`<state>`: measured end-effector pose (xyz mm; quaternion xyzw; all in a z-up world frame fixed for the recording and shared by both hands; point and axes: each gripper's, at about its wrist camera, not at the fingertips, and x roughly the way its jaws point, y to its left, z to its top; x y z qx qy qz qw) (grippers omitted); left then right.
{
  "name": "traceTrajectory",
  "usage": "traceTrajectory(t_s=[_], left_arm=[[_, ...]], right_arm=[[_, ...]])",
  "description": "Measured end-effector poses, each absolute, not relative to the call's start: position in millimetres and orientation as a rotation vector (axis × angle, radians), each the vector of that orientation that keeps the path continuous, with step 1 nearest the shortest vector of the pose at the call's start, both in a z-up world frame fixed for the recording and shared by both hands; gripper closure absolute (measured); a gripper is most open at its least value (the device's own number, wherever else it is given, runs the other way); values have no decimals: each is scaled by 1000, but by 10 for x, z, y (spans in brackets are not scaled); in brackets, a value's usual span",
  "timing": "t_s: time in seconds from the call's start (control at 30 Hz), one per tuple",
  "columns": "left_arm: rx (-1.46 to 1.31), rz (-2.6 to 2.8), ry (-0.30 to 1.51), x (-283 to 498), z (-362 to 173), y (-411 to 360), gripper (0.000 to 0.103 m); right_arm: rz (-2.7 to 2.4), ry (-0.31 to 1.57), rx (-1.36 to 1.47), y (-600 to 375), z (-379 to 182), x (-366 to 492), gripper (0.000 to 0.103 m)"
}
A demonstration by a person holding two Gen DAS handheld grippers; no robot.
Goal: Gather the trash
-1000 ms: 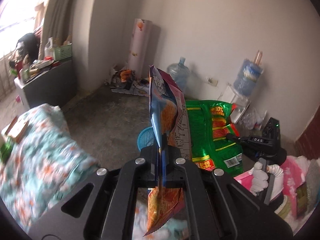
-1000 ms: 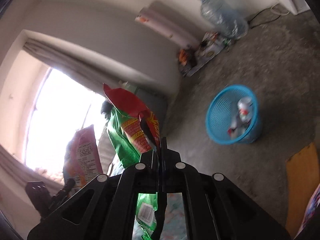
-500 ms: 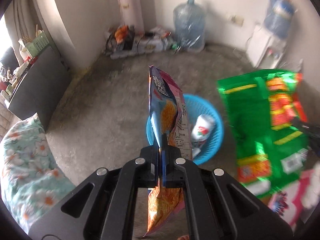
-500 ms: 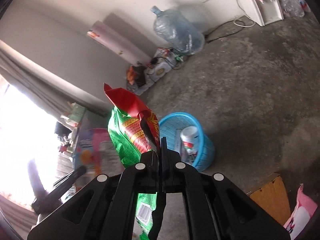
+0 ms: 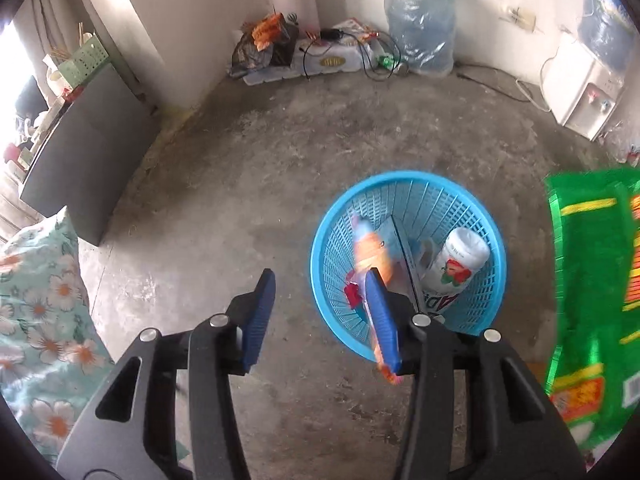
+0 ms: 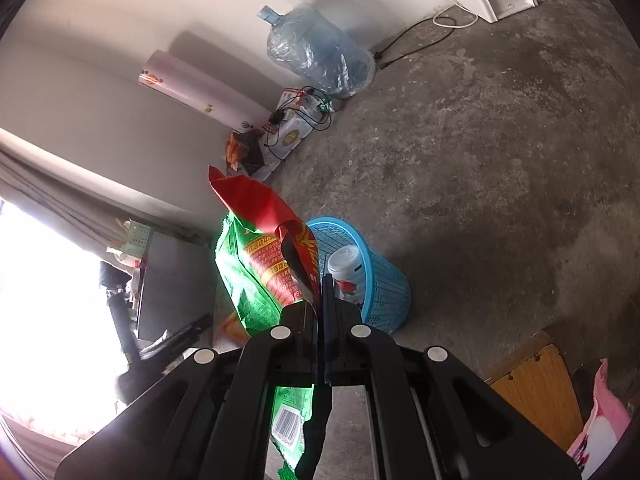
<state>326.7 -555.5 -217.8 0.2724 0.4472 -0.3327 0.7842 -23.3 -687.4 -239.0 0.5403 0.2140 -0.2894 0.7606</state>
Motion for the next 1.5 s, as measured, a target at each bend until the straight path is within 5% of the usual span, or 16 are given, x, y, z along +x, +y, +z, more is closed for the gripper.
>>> traceTrajectory(t_s=[0.23,0.4,0.6,1.1,1.13,1.27,1.5], left_arm=[[497,-785,934,3290,-1398,-5073,56],[491,-851,883,3091,-750,-4289,45],[407,-807,851,2829,-271,-3160,42],[99,-580,865,2379,-151,-1425,41],[94,-581,873,2370,-174,-1380,41],[69,-580,861,2322,-184,-1177,41],[-28,-603,810,2197,-105,-894,36]], right_arm=[[-683,477,1205,-6930,-2480,31,101],[-719,497,1145,-7058,-2440,481,101],[-858,545,993,-7186,-2417,835,101],[-783,942,863,-6713,-3349,2198,97],[-776,966,856,-6686,-3377,2214,95],[-806,946,857,-6713,-3240,2022,57],[-818,862,851,-6661,-2722,1352,54]])
